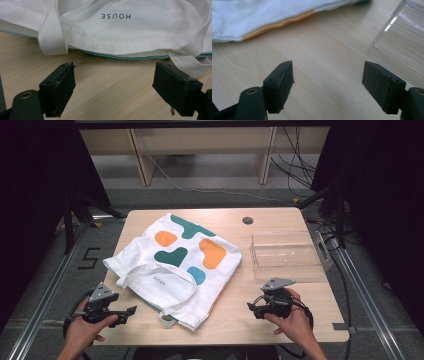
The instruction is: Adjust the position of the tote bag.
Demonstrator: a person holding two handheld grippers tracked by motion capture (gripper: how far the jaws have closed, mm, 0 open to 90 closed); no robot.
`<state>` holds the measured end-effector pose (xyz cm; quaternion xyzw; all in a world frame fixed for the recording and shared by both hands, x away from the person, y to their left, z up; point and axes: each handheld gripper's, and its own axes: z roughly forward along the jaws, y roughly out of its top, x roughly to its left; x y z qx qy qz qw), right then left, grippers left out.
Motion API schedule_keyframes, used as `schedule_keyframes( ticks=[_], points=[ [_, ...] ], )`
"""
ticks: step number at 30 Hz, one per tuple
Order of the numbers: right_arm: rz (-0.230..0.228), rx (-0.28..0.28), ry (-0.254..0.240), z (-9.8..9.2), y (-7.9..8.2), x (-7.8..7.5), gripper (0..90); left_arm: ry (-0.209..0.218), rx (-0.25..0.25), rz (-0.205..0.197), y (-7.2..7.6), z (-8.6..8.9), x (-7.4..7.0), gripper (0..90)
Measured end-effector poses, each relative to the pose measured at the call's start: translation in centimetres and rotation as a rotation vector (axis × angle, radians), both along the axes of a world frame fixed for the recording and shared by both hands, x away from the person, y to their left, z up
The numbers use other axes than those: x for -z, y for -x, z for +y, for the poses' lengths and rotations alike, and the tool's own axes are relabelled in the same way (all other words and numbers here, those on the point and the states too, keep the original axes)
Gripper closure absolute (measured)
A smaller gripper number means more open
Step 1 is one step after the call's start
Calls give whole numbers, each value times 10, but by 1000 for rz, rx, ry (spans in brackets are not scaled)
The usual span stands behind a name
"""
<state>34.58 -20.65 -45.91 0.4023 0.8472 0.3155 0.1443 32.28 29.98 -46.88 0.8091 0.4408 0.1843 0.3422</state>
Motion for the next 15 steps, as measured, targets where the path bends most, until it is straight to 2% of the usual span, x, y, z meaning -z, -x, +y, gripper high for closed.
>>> schedule_keyframes(
  ticks=[1,4,6,7,8,9,10,11,12,13,15],
  points=[
    [-13,-9,11,0,-1,1,249,16,-7,-1,0,-1,1,170],
    [-9,-8,16,0,-1,1,242,37,-29,1,-1,-2,2,170],
    [-20,-23,10,0,-2,0,240,16,-12,1,-1,-1,1,170],
    [-18,-22,6,1,-1,0,239,24,-26,1,-1,-2,1,170],
    [-18,-22,6,1,-1,0,239,8,-18,6,-1,0,1,170],
    [-18,-27,3,2,-1,0,238,14,-28,2,-1,-1,1,170],
    [-24,-9,-17,5,0,0,238,18,-32,1,-1,-1,1,170],
    [-42,-39,9,3,-2,0,237,-19,-5,13,-1,2,-1,170],
    [-18,-35,10,5,-1,-1,236,-15,-5,13,-1,2,-1,170],
    [-17,-36,11,6,0,-1,233,-15,-5,13,-1,2,-1,170],
    [-53,-34,-6,10,-1,2,220,17,-36,0,-1,0,1,170]
  ],
)
